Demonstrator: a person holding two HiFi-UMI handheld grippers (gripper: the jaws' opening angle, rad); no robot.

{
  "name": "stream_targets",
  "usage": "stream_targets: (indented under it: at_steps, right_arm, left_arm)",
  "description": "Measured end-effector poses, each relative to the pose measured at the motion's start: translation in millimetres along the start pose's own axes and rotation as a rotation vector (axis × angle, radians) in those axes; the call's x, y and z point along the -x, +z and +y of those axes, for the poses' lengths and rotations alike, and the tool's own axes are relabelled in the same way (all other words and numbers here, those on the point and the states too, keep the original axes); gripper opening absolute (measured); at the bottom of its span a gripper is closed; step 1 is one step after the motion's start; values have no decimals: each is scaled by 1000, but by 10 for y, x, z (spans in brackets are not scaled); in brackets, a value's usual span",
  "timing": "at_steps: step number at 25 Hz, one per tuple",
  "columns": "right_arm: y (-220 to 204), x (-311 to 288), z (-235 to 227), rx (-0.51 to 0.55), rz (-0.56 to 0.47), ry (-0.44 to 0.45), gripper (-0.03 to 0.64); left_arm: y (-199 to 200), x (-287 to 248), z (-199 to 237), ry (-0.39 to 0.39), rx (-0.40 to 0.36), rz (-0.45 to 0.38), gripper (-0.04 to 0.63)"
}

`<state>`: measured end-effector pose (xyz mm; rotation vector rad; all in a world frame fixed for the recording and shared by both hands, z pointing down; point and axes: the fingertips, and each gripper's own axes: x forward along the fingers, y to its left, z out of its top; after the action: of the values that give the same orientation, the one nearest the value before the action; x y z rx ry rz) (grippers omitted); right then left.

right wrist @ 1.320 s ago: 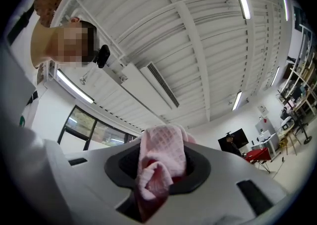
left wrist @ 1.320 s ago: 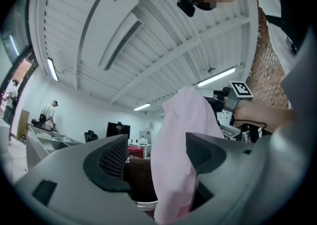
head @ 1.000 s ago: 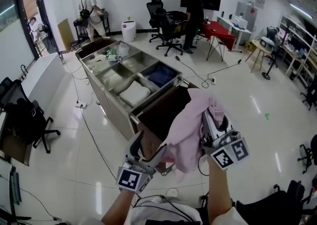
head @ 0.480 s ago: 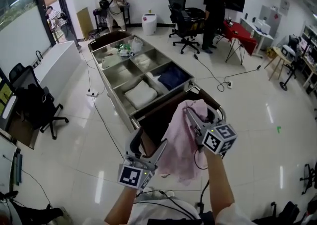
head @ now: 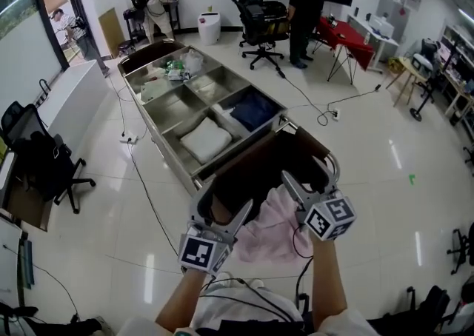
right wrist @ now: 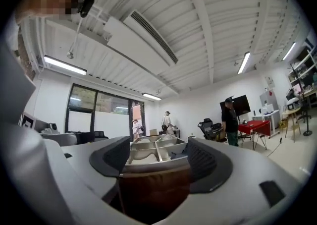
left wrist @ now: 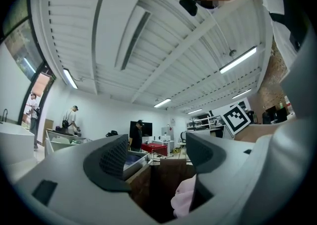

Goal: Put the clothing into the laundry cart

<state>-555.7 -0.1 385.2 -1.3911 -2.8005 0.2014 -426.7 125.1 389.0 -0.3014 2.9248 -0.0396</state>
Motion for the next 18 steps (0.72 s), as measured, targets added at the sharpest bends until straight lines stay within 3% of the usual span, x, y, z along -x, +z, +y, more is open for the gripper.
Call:
stream_targets:
  at_steps: [4, 8, 13, 18]
  right_arm:
    - [97, 243, 57, 86, -85, -58, 388]
    - [63, 543, 7, 188, -96, -211, 388]
    - [-64, 887, 13, 217, -82, -367, 387]
    - [-180, 1059, 89, 190, -55, -406, 383]
  left_arm:
    - [-39, -14, 42, -25, -11, 1, 365]
    - [66, -39, -19, -42, 18, 10, 365]
    - [67, 53, 13, -3, 15, 0, 357]
    - [-13, 90, 15, -9, 22, 19, 354]
